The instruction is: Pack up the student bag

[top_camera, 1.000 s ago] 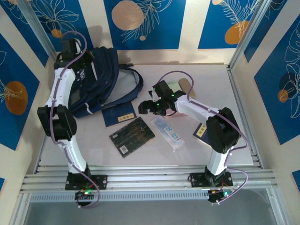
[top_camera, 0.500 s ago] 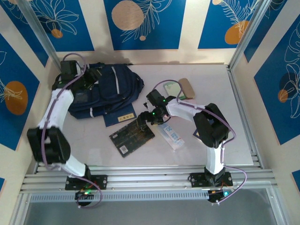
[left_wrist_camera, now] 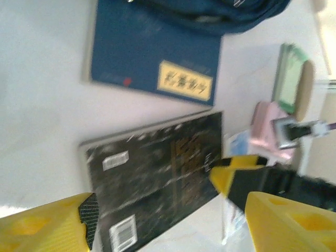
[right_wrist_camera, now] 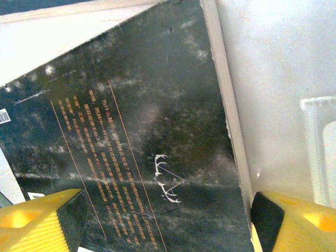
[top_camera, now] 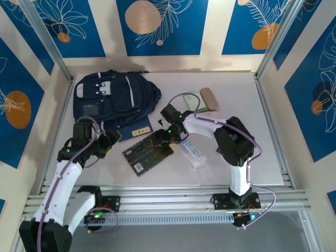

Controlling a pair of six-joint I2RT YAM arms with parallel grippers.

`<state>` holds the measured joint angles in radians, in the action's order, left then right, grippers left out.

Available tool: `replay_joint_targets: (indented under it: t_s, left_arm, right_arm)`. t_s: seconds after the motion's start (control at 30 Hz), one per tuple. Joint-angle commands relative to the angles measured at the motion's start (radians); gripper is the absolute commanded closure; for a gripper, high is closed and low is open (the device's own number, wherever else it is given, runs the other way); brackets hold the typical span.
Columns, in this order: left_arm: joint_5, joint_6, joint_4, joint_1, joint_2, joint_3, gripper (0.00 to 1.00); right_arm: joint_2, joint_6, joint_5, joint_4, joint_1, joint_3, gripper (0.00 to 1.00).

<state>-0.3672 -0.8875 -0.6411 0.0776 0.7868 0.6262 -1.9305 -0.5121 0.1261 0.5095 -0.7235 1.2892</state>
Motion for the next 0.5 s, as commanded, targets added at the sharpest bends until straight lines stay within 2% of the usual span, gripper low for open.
replay_joint_targets:
  t_s: [0.0,0.13,0.3,0.47]
  left_arm:
    - [-0.026,-0.078,-0.075,0.032,-0.081,-0.129,0.19]
    - [-0.068,-0.12,0.027,0.049,-0.1,-0.263,0.19]
    - [0.016,-0.141,0.027,0.081,-0.085,-0.317,0.2]
    - [0.032,-0.135,0.088,0.098,-0.041,-0.345,0.21]
  right_arm:
    - [0.009,-0.045,0.015,0.001,-0.022,-0.029,0.17]
    - [0.027,-0.115,0.092,-0.062,-0.034,-0.073,0.17]
    - [0.057,-0.189,0.107,-0.115,-0.065,-0.132,0.18]
    - [0.092,-0.215,0.139,-0.158,-0.121,-0.179,0.18]
